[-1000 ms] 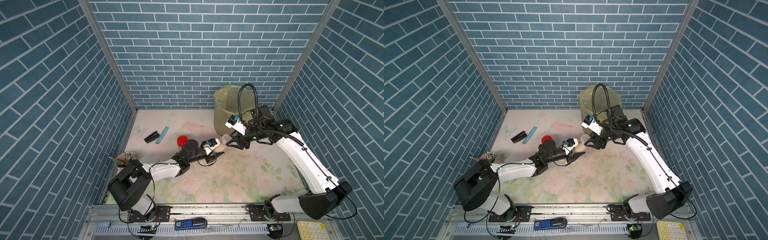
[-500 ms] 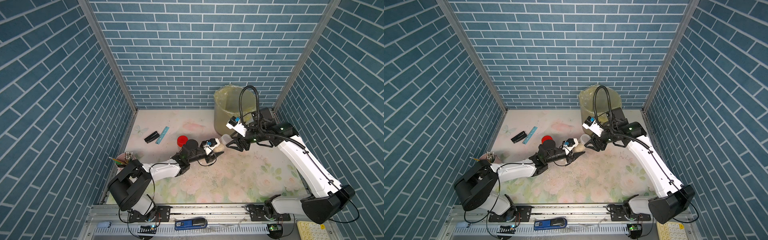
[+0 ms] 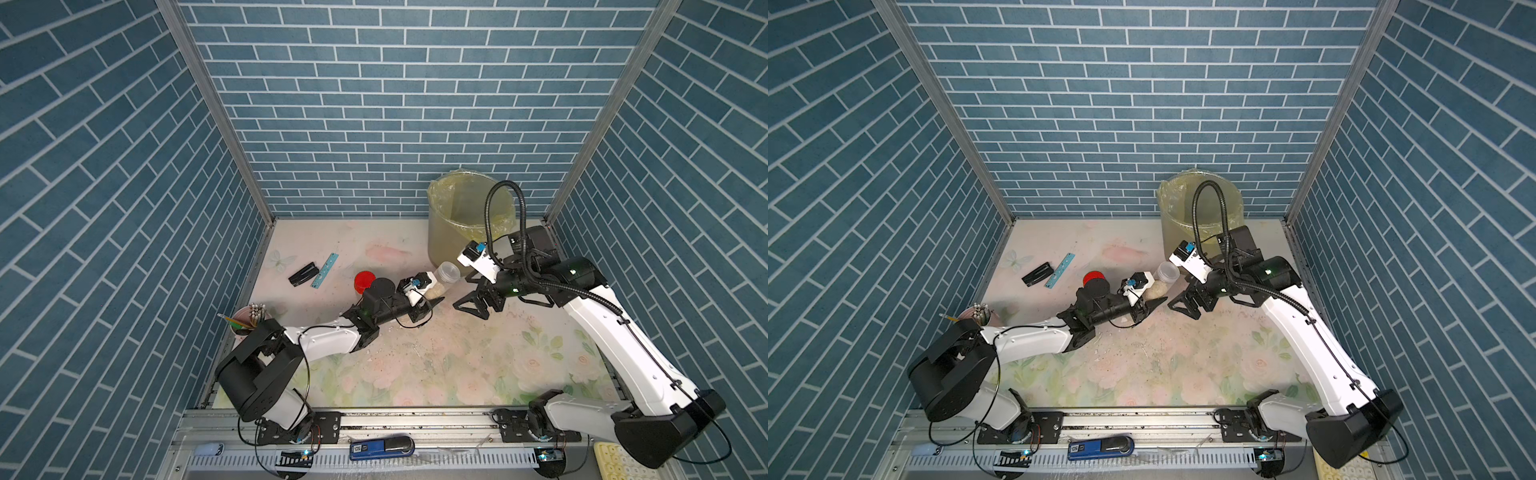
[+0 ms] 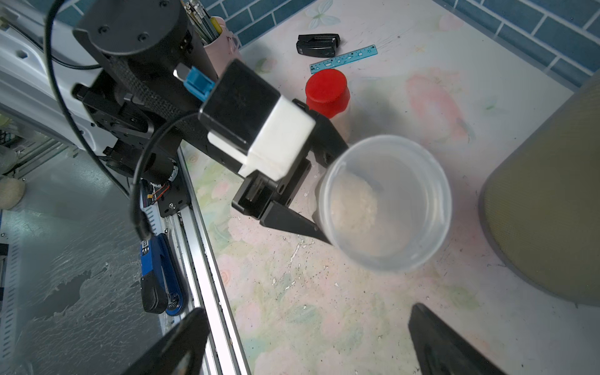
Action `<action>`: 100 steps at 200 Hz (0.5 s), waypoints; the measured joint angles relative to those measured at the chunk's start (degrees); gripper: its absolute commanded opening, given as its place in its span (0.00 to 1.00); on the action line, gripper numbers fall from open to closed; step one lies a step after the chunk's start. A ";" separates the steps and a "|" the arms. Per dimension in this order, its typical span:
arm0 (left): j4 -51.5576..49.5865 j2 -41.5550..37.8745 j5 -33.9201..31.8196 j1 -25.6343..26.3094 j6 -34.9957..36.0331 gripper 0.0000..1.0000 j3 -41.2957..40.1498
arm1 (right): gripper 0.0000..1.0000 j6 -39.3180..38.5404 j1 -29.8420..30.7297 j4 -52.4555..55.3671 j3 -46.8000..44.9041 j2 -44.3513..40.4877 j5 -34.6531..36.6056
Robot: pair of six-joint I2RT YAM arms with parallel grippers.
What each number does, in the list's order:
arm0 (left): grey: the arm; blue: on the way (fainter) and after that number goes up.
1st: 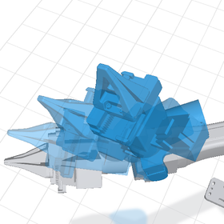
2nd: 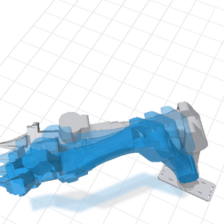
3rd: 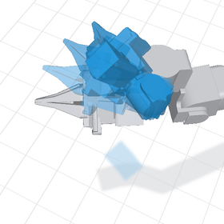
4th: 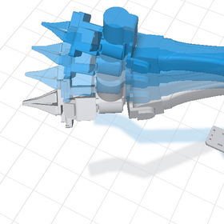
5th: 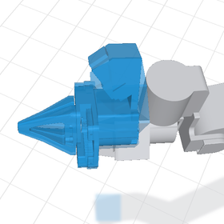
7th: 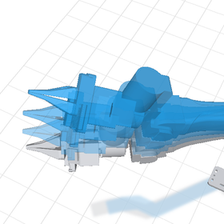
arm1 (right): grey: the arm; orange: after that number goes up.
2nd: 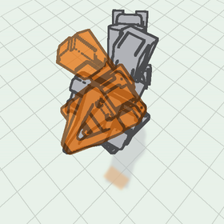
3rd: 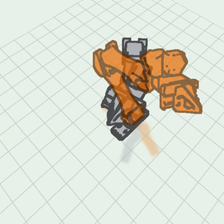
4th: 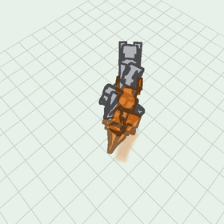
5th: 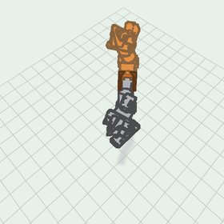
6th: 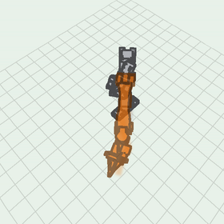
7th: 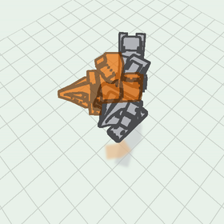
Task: Empty moldy rice from jars
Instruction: Unscrew the lid from the jar.
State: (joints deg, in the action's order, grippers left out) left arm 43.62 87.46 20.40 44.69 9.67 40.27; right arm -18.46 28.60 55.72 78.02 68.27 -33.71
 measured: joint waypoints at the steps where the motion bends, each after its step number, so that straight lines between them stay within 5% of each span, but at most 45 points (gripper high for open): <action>1: -0.02 0.00 0.00 0.00 0.00 0.23 0.00 | 0.97 0.13 0.00 -0.09 -0.15 -0.15 0.04; 59: -0.02 -0.26 -0.55 0.00 0.31 0.23 0.00 | 0.95 7.91 -0.07 -5.81 -8.59 -11.17 4.92; 100: 0.04 -1.90 -2.80 0.00 2.25 0.23 -0.11 | 0.91 26.86 -0.37 -9.62 -5.49 -8.85 10.21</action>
State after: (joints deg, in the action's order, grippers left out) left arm 43.66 85.56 17.61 44.69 11.92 40.16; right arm 8.40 28.23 46.11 72.53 59.42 -23.51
